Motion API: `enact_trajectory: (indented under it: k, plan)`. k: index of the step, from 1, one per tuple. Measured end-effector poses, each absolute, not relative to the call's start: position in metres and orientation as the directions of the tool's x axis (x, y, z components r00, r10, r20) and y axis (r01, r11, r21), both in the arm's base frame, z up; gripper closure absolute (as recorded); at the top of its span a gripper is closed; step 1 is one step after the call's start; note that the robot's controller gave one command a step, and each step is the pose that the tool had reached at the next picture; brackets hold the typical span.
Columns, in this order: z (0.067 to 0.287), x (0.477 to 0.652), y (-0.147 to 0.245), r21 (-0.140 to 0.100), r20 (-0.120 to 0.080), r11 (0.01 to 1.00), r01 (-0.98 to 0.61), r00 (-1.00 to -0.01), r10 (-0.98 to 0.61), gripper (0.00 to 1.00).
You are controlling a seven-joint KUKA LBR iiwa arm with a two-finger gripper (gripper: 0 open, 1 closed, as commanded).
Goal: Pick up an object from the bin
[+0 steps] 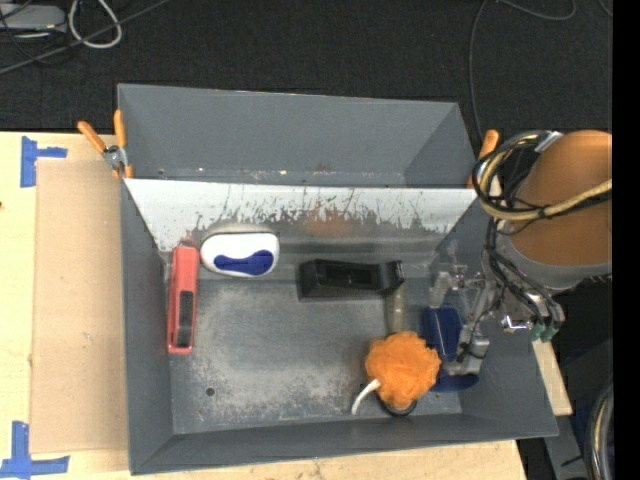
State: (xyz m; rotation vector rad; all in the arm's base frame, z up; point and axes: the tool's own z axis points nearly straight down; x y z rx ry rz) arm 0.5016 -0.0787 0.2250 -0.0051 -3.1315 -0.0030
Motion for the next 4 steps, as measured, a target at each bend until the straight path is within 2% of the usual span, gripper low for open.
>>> enact_trajectory:
  k: [1,2,3,4]
  plan:
    - [0.229,0.503,-0.078,0.000,0.002,1.000,-0.001,-1.000,-0.001,0.00]
    - [0.137,0.499,-0.073,0.000,0.000,0.999,-0.048,-0.999,-0.048,0.00]
    - [0.106,0.490,-0.070,0.000,-0.001,0.995,-0.104,-0.995,-0.104,0.00]
    - [0.126,0.490,-0.041,0.001,0.000,0.962,-0.273,-0.962,-0.273,0.00]
